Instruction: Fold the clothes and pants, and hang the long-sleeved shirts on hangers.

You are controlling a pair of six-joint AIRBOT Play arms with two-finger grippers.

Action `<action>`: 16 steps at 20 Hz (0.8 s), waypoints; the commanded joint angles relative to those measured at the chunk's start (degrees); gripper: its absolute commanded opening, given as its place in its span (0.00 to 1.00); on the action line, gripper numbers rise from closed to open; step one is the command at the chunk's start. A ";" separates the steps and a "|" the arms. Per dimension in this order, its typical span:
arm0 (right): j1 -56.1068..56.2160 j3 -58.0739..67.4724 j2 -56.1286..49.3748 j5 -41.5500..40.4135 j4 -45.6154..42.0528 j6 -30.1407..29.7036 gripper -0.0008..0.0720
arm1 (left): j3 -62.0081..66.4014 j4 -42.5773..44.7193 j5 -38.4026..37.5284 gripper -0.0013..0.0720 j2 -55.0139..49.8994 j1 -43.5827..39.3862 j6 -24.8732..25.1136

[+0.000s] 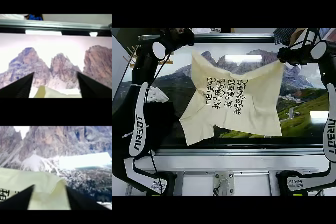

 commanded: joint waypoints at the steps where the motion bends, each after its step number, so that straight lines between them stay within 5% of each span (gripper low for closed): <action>1: -1.25 0.48 -2.14 -5.29 0.50 -0.68 0.95 | -0.04 0.20 -5.29 0.87 -1.33 2.67 0.11; 5: -3.32 -0.13 5.92 1.95 0.26 -5.42 0.95 | -3.17 0.20 -29.35 0.87 4.79 9.84 1.62; 7: -3.21 -3.89 11.76 6.56 0.31 -8.74 0.94 | -13.88 0.15 -34.29 0.87 10.34 12.61 2.05; 12: -3.15 -24.81 29.20 7.91 1.60 -8.96 0.94 | -48.74 -1.05 -34.03 0.87 23.61 15.52 1.07; 16: -3.15 -35.95 38.49 7.91 1.60 -8.55 0.94 | -62.90 -11.67 -25.86 0.87 25.92 16.22 1.25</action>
